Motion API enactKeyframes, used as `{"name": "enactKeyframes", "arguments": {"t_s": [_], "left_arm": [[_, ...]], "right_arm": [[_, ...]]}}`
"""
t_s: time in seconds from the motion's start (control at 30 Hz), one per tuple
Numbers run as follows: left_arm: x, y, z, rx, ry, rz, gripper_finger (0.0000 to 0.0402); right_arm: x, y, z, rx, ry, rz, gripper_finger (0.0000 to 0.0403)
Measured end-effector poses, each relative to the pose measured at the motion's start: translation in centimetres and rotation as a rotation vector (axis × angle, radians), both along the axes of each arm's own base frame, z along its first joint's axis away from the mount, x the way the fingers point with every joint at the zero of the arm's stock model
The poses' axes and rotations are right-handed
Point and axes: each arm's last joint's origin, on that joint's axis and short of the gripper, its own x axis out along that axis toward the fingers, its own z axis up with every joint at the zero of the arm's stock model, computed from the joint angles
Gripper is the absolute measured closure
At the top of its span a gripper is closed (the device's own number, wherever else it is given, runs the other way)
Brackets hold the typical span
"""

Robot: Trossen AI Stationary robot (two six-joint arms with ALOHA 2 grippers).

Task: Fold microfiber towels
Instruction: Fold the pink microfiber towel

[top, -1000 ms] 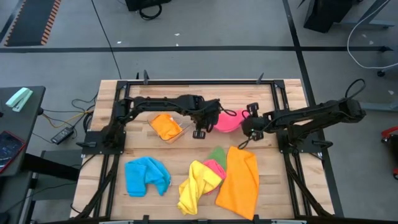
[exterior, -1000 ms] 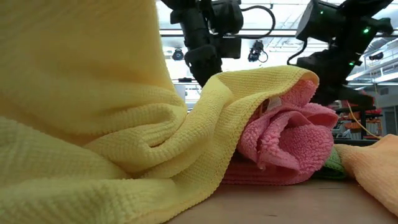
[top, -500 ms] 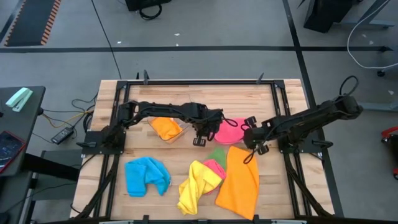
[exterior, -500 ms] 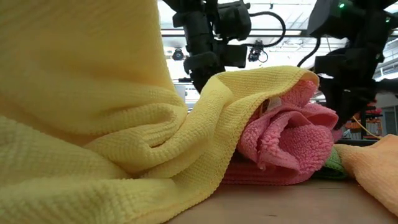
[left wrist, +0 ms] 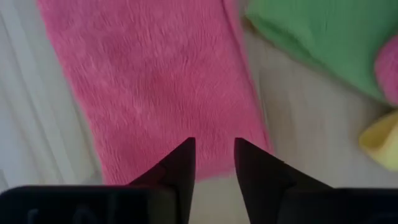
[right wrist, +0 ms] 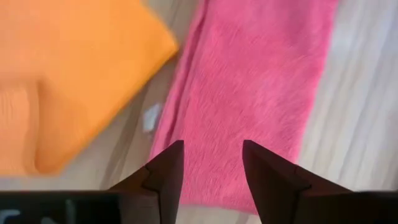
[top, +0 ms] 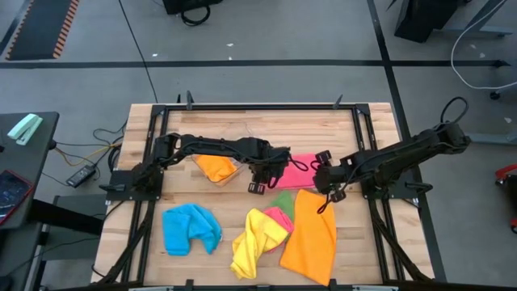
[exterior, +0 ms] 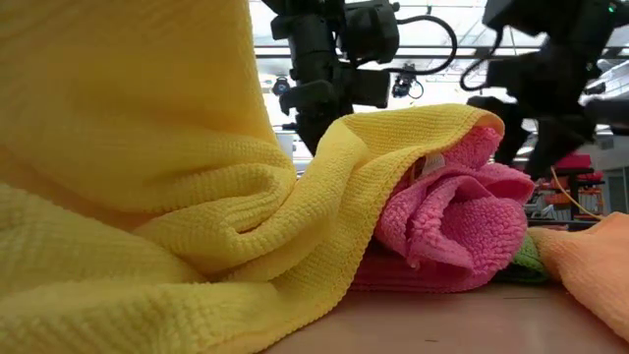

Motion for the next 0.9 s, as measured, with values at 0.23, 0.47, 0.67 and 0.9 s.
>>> {"name": "enactKeyframes", "arguments": {"t_s": [0.23, 0.47, 0.67, 0.9], "left_arm": [[-0.2, -0.8, -1.1, 0.002, 0.074, -0.031, 0.0259], [-0.3, -2.9, -2.4, 0.184, 0.149, -0.135, 0.0251], [-0.6, -3.7, -2.8, 0.364, 0.204, -0.205, 0.0258], [-2.3, -3.5, -6.3, 0.539, 0.292, -0.271, 0.0281]], "right_arm": [[0.5, 0.1, 1.1, 0.052, -0.070, -0.094, 0.0238], [0.6, 0.2, 0.4, 0.124, -0.130, -0.208, 0.0240], [0.3, 0.1, -0.6, 0.143, -0.131, -0.247, 0.0242], [0.8, 0.4, -0.5, 0.160, -0.200, -0.232, 0.0242]]}}
